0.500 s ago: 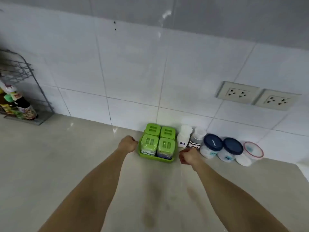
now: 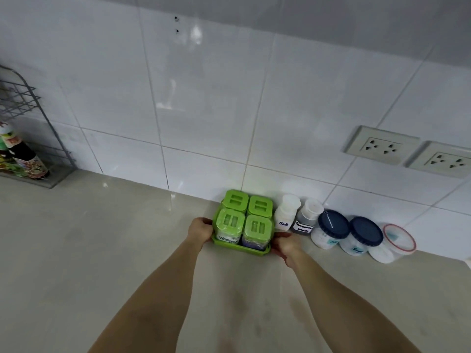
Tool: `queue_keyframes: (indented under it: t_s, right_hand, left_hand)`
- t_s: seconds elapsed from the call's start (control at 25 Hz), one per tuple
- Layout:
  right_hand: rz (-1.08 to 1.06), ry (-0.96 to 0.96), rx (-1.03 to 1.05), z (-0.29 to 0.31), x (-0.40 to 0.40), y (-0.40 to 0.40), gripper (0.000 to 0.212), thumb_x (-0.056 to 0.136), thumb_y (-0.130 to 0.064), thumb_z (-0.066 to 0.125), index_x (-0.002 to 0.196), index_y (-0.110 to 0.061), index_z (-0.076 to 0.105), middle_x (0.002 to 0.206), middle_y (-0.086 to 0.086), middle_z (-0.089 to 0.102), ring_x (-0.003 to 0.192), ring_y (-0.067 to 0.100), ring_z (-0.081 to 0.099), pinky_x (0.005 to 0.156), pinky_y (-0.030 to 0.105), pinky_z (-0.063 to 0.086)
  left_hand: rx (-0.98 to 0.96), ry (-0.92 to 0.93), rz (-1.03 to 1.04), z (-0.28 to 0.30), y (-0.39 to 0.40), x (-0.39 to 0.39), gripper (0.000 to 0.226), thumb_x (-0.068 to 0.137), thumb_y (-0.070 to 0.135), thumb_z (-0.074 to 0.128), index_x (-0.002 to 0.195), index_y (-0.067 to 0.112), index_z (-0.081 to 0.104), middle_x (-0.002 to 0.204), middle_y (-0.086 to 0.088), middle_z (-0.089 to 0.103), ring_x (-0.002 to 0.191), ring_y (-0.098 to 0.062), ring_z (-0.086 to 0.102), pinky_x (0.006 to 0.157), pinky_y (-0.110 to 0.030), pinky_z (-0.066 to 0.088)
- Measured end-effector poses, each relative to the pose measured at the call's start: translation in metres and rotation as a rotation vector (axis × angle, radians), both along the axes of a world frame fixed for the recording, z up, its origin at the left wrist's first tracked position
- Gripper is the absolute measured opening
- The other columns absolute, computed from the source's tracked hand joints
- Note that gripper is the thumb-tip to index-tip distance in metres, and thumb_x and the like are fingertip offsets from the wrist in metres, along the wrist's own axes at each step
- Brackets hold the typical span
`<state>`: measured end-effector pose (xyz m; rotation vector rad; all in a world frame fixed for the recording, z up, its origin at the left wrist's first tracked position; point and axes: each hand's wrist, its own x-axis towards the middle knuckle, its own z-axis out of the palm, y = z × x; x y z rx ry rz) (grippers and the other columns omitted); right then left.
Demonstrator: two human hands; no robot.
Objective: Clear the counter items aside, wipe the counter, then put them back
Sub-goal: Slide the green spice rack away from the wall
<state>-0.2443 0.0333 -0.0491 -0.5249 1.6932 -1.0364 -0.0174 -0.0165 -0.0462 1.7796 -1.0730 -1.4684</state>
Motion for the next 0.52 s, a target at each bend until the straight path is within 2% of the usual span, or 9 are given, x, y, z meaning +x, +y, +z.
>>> queue_keyframes:
  t_s: [0.08, 0.16, 0.28, 0.4, 0.52]
  right_hand:
    - [-0.001, -0.001, -0.008, -0.001, 0.003, 0.0, 0.031, 0.082, 0.026, 0.044, 0.075, 0.0, 0.058, 0.081, 0.016, 0.06, 0.065, 0.026, 0.055, 0.045, 0.023, 0.054]
    - [-0.006, -0.002, -0.012, 0.001, 0.009, -0.002, 0.031, 0.082, 0.026, 0.044, 0.074, 0.0, 0.057, 0.077, 0.014, 0.059, 0.064, 0.026, 0.055, 0.044, 0.021, 0.054]
    - [0.032, -0.017, -0.023, 0.011, 0.032, -0.008, 0.025, 0.084, 0.024, 0.046, 0.095, 0.005, 0.059, 0.078, 0.014, 0.06, 0.065, 0.025, 0.056, 0.047, 0.02, 0.054]
    - [0.108, -0.052, -0.05, 0.021, 0.071, -0.016, 0.029, 0.084, 0.023, 0.046, 0.108, 0.012, 0.058, 0.083, 0.017, 0.062, 0.066, 0.025, 0.058, 0.05, 0.021, 0.055]
    - [0.16, -0.077, -0.061, 0.026, 0.114, -0.022, 0.03, 0.084, 0.023, 0.047, 0.109, 0.01, 0.057, 0.078, 0.014, 0.059, 0.065, 0.024, 0.057, 0.057, 0.028, 0.057]
  left_hand:
    - [0.0, 0.025, 0.002, 0.001, 0.001, 0.003, 0.038, 0.079, -0.018, 0.038, 0.106, -0.01, 0.064, 0.092, -0.023, 0.064, 0.083, -0.035, 0.063, 0.083, -0.051, 0.057]
    - [0.007, 0.039, 0.001, 0.005, 0.002, 0.011, 0.038, 0.081, -0.019, 0.039, 0.109, -0.011, 0.062, 0.092, -0.021, 0.063, 0.083, -0.033, 0.062, 0.07, -0.042, 0.058]
    - [0.015, 0.072, 0.035, 0.014, 0.002, 0.039, 0.038, 0.083, -0.021, 0.038, 0.114, -0.011, 0.059, 0.096, -0.022, 0.061, 0.076, -0.032, 0.061, 0.051, -0.025, 0.056]
    - [0.007, 0.084, 0.083, 0.025, 0.0, 0.08, 0.04, 0.083, -0.022, 0.037, 0.117, -0.013, 0.056, 0.097, -0.024, 0.06, 0.066, -0.025, 0.059, 0.055, -0.026, 0.058]
    - [0.009, 0.067, 0.105, 0.034, -0.001, 0.127, 0.041, 0.082, -0.023, 0.037, 0.119, -0.014, 0.054, 0.084, -0.019, 0.061, 0.066, -0.025, 0.057, 0.045, -0.02, 0.055]
